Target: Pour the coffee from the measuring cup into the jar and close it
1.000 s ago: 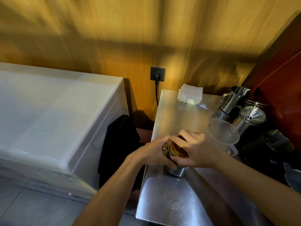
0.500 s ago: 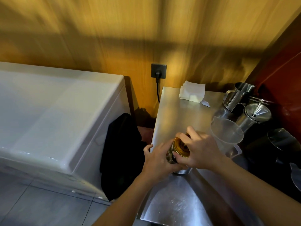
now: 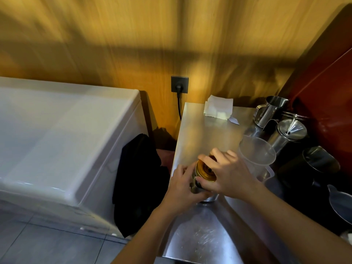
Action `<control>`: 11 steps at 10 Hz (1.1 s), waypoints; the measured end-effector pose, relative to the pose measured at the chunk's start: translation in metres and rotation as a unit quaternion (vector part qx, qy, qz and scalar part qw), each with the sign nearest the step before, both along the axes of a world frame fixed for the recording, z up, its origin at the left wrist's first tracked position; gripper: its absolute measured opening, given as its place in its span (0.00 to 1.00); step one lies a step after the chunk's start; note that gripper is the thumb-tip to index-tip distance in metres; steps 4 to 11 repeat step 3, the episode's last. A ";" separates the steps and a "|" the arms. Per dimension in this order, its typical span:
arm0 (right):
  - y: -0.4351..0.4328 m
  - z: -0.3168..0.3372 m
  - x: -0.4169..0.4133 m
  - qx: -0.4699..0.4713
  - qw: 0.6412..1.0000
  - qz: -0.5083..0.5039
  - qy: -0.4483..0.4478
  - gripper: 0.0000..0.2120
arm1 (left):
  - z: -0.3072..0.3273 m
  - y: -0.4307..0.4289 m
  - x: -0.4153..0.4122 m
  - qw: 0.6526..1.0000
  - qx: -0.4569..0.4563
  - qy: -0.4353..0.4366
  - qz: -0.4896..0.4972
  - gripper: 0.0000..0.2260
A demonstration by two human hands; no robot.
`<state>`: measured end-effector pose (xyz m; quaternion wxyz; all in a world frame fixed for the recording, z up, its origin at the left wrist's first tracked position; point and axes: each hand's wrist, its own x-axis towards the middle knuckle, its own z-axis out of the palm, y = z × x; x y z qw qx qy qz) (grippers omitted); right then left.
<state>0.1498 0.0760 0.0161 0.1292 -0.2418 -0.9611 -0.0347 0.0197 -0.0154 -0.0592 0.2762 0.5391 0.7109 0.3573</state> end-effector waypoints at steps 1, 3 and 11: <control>-0.001 0.002 0.004 -0.046 0.999 -0.004 -0.003 0.30 | 0.010 -0.002 -0.011 0.999 -0.030 -0.002 -0.030 0.38; 0.010 0.015 0.015 -0.193 0.980 -0.032 0.021 0.33 | 0.047 -0.004 -0.033 0.994 -0.067 0.034 -0.082 0.36; 0.010 0.015 0.015 -0.193 0.980 -0.032 0.021 0.33 | 0.047 -0.004 -0.033 0.994 -0.067 0.034 -0.082 0.36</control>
